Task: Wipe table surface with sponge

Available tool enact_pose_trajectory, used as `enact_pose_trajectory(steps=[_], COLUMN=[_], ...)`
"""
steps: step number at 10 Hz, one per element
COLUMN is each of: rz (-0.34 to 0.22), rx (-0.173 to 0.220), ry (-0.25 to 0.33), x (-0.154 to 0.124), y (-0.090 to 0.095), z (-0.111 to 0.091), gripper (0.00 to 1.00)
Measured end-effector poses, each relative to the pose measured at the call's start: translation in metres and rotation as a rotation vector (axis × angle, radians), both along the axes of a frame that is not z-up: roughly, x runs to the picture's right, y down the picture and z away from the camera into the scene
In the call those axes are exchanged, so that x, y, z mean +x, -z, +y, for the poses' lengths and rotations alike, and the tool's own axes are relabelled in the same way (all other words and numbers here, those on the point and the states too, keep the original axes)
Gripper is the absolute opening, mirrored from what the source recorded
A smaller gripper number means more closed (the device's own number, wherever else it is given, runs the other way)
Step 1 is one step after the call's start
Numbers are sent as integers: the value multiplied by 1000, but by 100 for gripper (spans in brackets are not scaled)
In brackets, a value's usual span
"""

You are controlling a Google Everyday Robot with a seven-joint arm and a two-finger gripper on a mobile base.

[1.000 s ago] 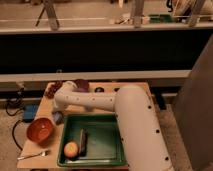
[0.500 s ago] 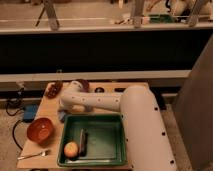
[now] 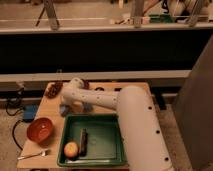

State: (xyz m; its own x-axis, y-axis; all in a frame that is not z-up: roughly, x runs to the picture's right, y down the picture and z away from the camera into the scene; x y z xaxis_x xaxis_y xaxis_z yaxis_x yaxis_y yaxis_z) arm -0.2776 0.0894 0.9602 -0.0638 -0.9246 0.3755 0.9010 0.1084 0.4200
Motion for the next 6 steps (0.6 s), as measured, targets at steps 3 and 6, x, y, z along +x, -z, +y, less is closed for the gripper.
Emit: enact_pose_trajectory(steps=[3, 6], rz=[-24, -68], rx=[17, 13], ry=[2, 29], x=[-26, -56], y=[-3, 2], z=[-14, -16], gripper=[0, 0])
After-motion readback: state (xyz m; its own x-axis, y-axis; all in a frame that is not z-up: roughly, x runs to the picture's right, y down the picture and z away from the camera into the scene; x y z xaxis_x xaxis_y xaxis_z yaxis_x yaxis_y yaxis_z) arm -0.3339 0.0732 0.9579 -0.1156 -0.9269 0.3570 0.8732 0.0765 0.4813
